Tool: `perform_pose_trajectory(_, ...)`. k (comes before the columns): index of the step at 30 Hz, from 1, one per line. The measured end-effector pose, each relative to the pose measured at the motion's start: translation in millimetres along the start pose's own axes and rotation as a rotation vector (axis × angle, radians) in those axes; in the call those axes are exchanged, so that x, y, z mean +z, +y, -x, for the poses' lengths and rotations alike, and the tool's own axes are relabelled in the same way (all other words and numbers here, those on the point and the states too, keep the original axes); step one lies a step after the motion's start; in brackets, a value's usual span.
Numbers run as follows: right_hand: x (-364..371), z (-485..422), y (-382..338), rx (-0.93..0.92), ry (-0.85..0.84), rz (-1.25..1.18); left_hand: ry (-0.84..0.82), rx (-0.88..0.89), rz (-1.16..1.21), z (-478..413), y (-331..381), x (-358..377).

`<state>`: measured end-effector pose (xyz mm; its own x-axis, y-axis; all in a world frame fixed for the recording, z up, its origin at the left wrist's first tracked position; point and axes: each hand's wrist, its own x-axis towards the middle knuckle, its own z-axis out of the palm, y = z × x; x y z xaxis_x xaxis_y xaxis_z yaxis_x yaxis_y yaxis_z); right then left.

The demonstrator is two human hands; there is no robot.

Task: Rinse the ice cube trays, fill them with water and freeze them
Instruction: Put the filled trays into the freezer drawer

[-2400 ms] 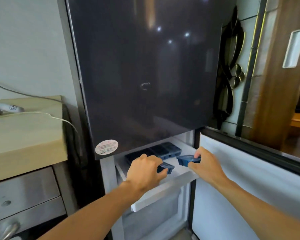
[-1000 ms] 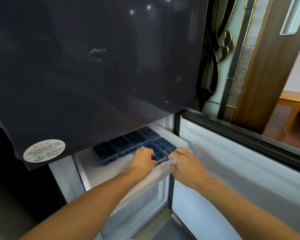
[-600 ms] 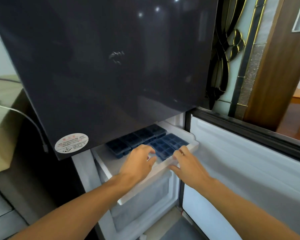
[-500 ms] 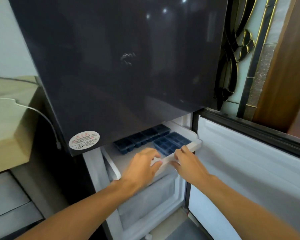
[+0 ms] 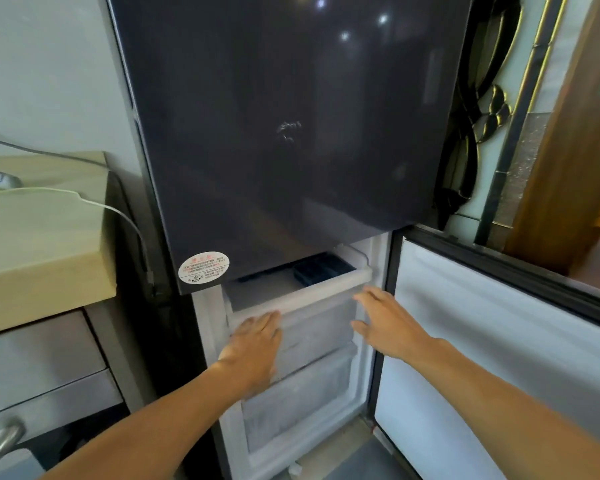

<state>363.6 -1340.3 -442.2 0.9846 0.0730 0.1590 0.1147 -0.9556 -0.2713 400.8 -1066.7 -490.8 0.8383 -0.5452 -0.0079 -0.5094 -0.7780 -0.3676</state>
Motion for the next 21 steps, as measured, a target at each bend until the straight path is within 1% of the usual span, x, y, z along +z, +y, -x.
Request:
perform_pose_trajectory(4,-43,34,35,0.096,0.183,0.148,-0.053,-0.043,-0.05,-12,-8,8)
perform_pose_trajectory(7,-77,67,66,0.236,0.286,0.291,-0.06,-0.036,-0.076,-16,-8,12)
perform_pose_trajectory(9,-97,91,88,0.343,0.309,0.391,-0.063,-0.041,-0.051,-16,-2,7)
perform_pose_trajectory(11,-115,114,107,0.475,0.288,0.461,-0.049,-0.03,-0.015,-15,9,-4)
perform_pose_trajectory(14,-137,149,121,0.696,0.213,0.507,0.034,0.021,0.071,-6,28,-27)
perform_pose_trajectory(16,-143,162,121,0.726,0.162,0.527,0.105,0.059,0.133,2,40,-44)
perform_pose_trajectory(21,-150,174,87,0.679,0.099,0.479,0.321,0.119,0.286,30,56,-81)
